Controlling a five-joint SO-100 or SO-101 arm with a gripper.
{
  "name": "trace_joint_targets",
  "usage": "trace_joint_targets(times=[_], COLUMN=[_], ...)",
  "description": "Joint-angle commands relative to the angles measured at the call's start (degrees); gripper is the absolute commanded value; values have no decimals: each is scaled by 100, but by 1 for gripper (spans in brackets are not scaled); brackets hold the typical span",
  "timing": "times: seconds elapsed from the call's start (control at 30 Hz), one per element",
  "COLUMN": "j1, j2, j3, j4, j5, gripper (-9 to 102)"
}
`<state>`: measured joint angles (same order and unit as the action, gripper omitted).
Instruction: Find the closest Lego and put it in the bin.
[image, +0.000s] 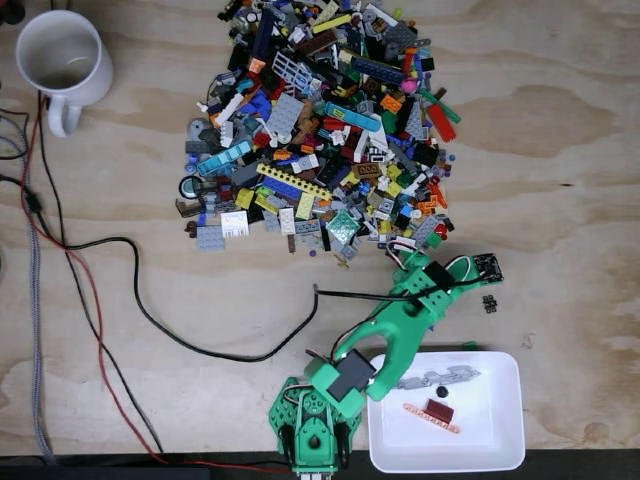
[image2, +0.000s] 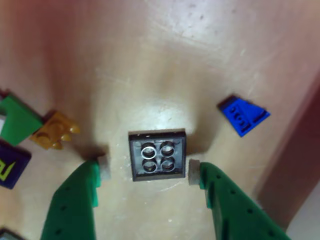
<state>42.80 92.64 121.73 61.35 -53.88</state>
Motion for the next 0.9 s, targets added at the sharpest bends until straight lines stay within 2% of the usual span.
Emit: trace_joint_targets(times=[0.0,0.27,0.6,0.73,0.87], j1=[79,-26,-1125,-1345,-1090], j2=[202,-88,-352,-325,-53], j3=[35,246,176,-44,-457], j4=[-237,-650,-765,-545,9], j5=[-79,-114,343,466,369], gripper=[21,20,19,19,20])
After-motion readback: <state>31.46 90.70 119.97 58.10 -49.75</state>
